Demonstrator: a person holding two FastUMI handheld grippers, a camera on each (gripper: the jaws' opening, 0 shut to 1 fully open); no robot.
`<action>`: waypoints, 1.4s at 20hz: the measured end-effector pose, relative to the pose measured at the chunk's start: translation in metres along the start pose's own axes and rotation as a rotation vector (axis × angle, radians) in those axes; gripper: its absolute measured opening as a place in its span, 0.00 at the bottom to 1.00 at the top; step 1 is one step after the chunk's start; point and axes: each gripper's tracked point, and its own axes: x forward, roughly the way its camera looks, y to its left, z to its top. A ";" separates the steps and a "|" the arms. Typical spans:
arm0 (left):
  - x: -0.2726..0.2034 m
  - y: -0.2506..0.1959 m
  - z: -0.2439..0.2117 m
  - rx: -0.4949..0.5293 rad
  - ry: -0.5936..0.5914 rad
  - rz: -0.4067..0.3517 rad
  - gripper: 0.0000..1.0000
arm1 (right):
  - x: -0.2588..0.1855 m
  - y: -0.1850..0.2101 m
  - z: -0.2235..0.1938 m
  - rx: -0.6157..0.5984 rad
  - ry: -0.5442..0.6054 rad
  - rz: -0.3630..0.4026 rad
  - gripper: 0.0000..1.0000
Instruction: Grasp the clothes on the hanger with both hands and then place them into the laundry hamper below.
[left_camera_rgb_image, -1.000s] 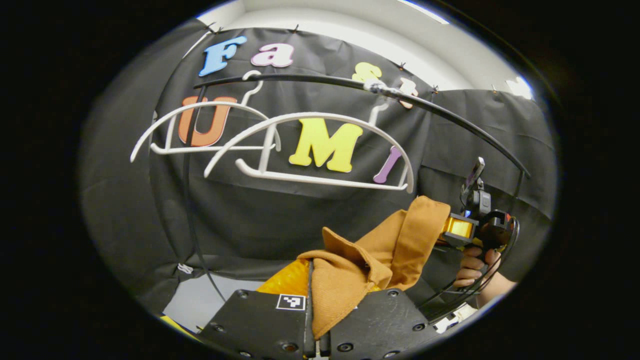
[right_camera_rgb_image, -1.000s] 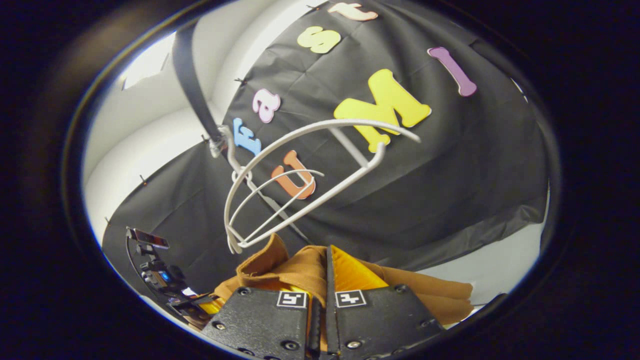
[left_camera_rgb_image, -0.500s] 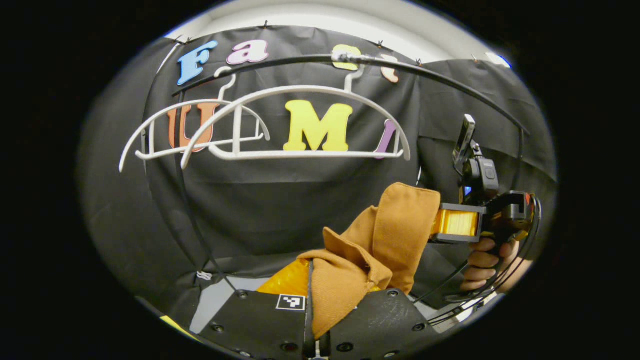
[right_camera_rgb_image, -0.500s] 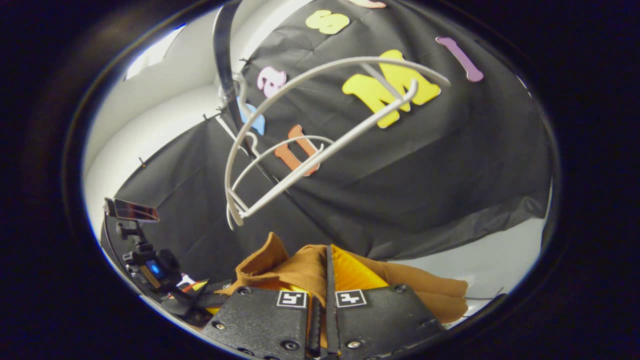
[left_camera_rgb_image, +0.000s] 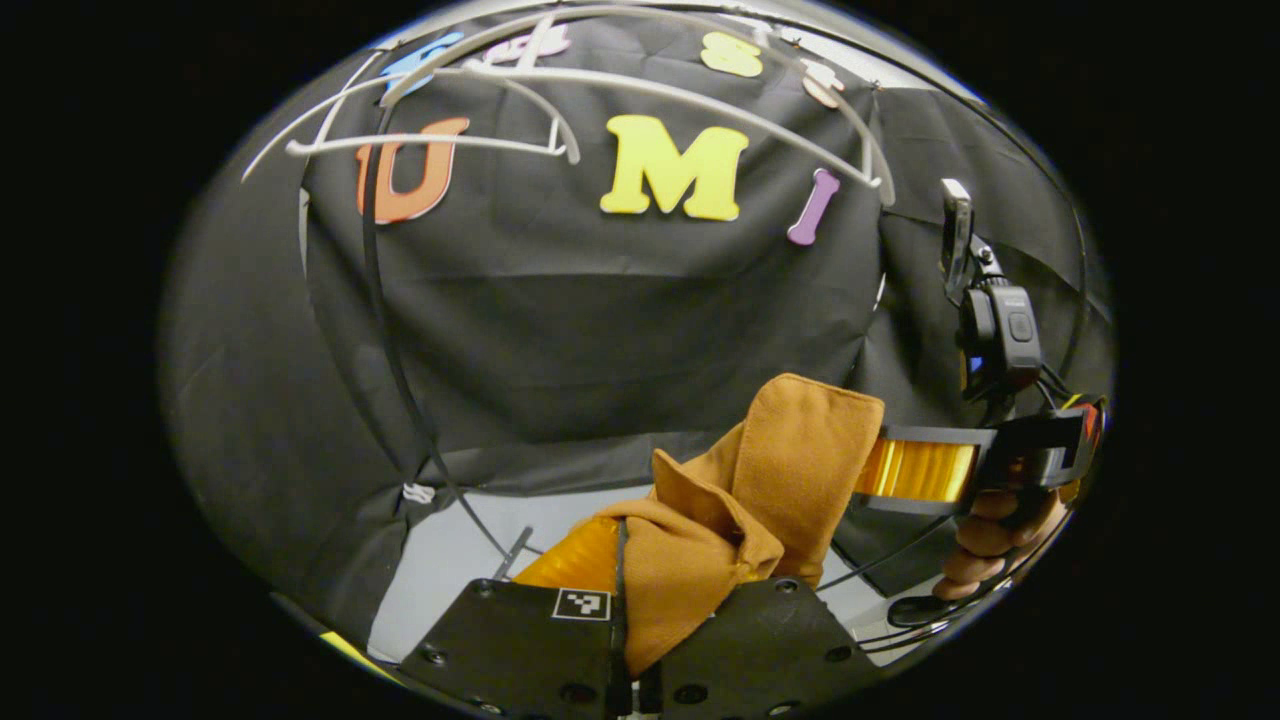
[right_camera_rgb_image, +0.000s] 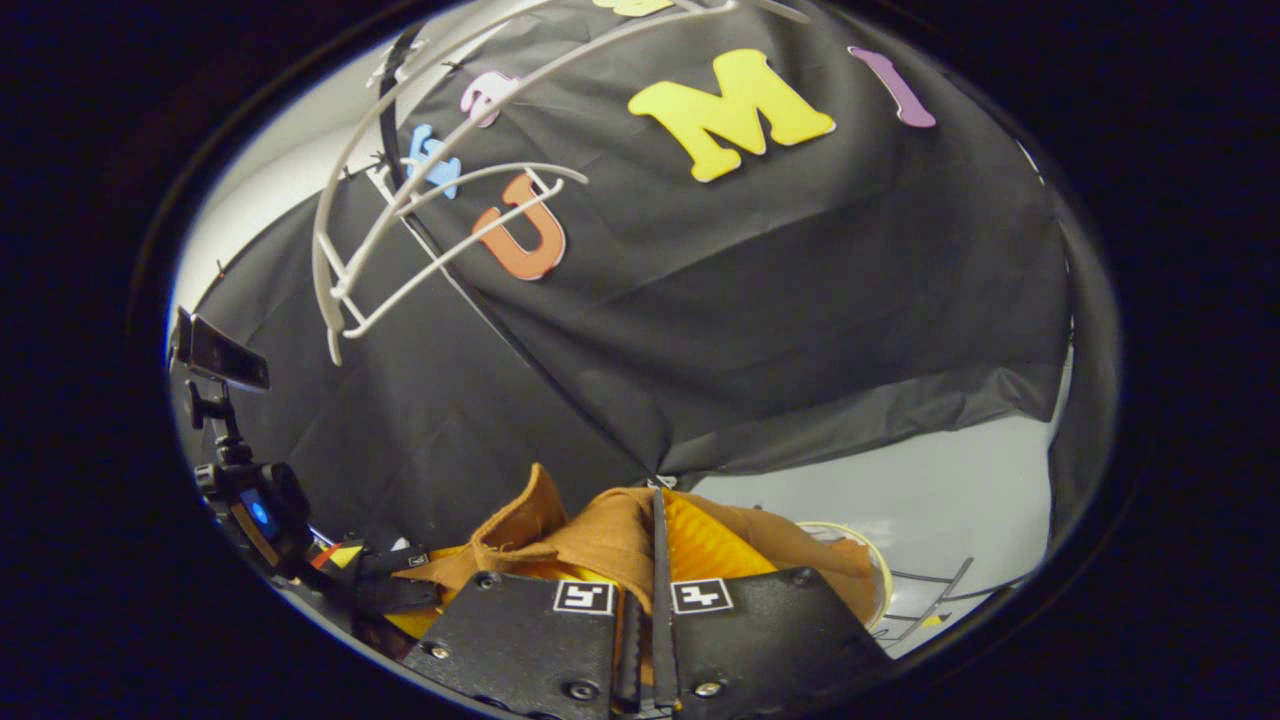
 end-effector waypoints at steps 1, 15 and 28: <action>0.004 0.001 -0.007 -0.011 0.021 0.004 0.08 | 0.007 -0.006 -0.006 0.010 0.017 -0.015 0.08; 0.072 0.015 -0.107 -0.141 0.260 0.054 0.08 | 0.092 -0.094 -0.126 0.051 0.303 -0.223 0.08; 0.081 0.030 -0.168 -0.143 0.531 0.164 0.09 | 0.088 -0.151 -0.184 0.055 0.487 -0.426 0.24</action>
